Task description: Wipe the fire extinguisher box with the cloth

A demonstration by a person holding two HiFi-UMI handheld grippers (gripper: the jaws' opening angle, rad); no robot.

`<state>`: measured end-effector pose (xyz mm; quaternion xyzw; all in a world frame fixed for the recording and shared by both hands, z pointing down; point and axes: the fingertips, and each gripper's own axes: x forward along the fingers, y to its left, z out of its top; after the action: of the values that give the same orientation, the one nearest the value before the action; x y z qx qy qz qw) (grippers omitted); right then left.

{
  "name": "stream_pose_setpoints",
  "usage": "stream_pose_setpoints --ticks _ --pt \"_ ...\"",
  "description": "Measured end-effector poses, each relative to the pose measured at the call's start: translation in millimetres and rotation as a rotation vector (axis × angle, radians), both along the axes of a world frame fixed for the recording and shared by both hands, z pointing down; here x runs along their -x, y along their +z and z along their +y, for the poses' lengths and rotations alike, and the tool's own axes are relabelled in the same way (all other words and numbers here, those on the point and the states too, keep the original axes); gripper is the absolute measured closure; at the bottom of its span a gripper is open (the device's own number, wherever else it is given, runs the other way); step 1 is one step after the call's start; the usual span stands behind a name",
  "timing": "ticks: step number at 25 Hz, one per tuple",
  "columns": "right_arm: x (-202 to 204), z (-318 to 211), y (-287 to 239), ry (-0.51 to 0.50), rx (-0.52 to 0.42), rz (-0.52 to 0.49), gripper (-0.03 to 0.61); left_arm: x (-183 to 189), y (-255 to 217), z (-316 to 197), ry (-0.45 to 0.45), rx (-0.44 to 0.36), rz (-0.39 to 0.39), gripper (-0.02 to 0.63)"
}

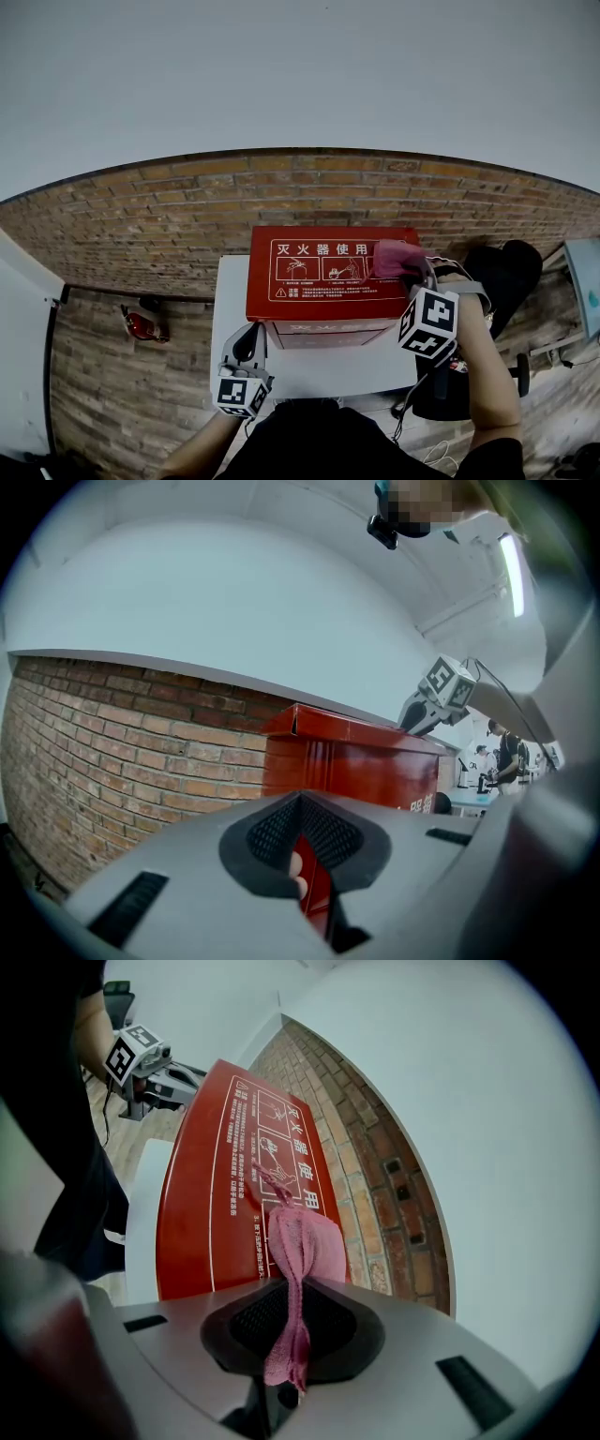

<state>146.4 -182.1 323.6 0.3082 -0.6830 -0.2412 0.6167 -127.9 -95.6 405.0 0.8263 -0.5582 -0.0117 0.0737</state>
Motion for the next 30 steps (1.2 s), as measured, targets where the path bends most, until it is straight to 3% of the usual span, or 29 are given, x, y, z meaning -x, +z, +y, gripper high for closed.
stream_pose_setpoints --ticks 8,14,18,30 --pt "-7 4 1 0.000 0.004 0.017 0.526 2 -4 -2 -0.009 -0.025 0.000 0.597" --pt "-12 15 3 -0.002 0.008 0.041 0.526 0 1 0 -0.001 0.007 0.003 0.597" --pt "-14 25 4 -0.002 0.013 0.055 0.526 2 -3 -1 -0.015 -0.025 0.006 0.597" --pt "-16 66 6 -0.020 0.030 0.081 0.526 2 -2 -1 -0.014 -0.023 0.005 0.597"
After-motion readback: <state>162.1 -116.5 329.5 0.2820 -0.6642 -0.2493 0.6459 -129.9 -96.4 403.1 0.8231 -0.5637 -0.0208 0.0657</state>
